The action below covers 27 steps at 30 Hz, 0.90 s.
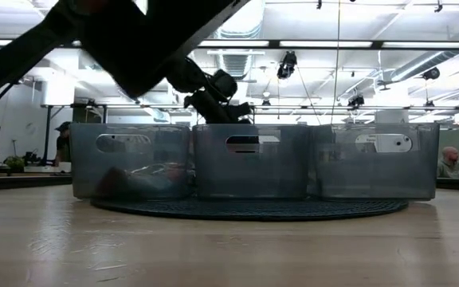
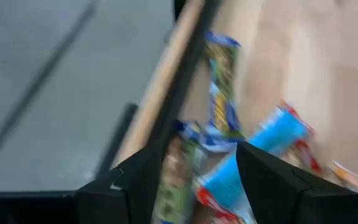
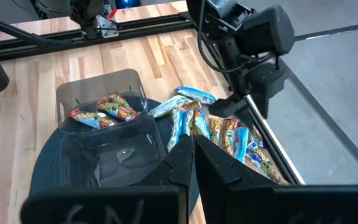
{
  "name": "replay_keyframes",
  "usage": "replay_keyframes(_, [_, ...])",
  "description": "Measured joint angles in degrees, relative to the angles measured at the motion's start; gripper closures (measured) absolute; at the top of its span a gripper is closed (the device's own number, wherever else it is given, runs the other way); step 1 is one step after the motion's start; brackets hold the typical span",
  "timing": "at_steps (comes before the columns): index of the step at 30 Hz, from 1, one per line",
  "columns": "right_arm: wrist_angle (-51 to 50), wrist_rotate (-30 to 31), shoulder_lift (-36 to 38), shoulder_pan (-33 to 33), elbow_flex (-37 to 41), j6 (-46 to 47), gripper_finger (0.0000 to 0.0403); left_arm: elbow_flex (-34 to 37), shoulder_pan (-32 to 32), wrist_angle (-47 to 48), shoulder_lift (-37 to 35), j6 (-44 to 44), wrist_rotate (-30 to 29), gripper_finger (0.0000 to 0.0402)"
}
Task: Pick and place Granola Bars by type
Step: Put the red granola bar into the left black bin
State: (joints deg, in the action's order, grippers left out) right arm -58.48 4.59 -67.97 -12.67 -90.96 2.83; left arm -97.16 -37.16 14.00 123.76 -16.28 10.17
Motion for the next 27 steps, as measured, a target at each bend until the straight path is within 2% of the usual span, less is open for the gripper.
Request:
replay_keyframes(3, [0.02,0.01,0.01,0.00,0.00,0.20,0.0394,-0.65,-0.56,3.75,0.51,0.96,2.67,0.0209])
replay_keyframes(6, [0.02,-0.01,0.01,0.00,0.00,0.20,0.0394,-1.43,-0.78,7.05,0.45,0.25,2.24,0.0209])
replay_keyframes(13, [0.09,0.01,-0.01,0.00,0.00,0.22,0.0394,-7.05,-1.80,23.72,0.09,2.49,1.00,0.0209])
replay_keyframes(19, [0.11,0.01,0.00,0.00,0.00,0.24,0.0394,-8.70,-2.09,27.68,0.07,5.46,0.80,0.0209])
replay_keyframes(27, [0.11,0.01,-0.01,0.00,0.00,0.20,0.0394,-4.81,-2.30,27.44,0.29,6.70,3.00,0.0209])
